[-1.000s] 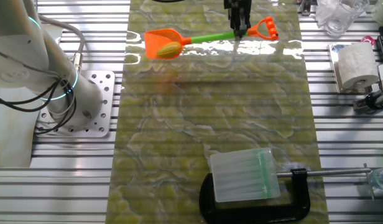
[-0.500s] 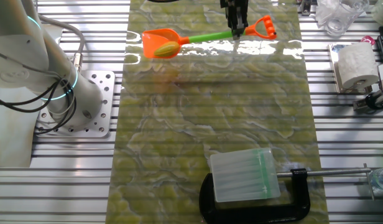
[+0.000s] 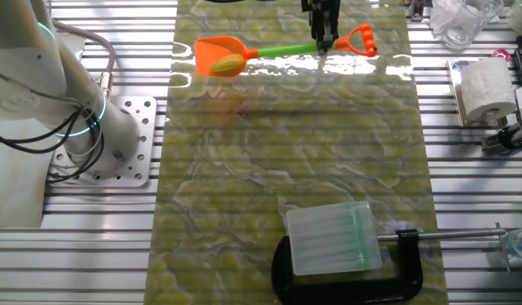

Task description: Use a shovel to scoop up an object

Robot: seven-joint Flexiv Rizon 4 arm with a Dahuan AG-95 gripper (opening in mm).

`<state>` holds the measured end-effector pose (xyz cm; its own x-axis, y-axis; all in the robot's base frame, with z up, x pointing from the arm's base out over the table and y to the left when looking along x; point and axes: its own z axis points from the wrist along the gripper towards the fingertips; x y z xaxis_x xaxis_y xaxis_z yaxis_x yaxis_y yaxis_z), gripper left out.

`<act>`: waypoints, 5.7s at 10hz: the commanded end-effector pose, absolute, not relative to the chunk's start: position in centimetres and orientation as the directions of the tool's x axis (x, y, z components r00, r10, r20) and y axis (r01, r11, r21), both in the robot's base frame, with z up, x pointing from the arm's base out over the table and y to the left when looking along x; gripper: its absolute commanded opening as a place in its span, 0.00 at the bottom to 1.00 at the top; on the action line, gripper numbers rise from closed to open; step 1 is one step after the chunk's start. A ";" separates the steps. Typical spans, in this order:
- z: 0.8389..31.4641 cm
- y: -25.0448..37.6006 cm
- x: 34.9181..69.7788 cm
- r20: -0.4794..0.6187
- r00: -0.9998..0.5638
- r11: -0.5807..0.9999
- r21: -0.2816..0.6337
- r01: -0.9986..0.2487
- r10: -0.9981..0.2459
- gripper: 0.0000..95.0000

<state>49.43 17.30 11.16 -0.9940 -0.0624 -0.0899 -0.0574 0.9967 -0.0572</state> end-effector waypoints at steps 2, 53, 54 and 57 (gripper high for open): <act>11.1 17.1 49.5 -0.107 -0.994 0.998 -0.054 -0.012 -0.017 0.00; 10.8 17.2 49.9 -0.086 -0.996 0.999 -0.042 0.016 0.012 0.00; 10.8 17.2 49.9 -0.086 -0.996 0.999 -0.042 0.013 0.010 0.00; 10.8 17.2 49.9 -0.086 -0.996 0.999 -0.042 0.015 0.011 0.00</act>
<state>49.87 17.19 10.83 -0.9963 0.0103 -0.0857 0.0140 0.9990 -0.0424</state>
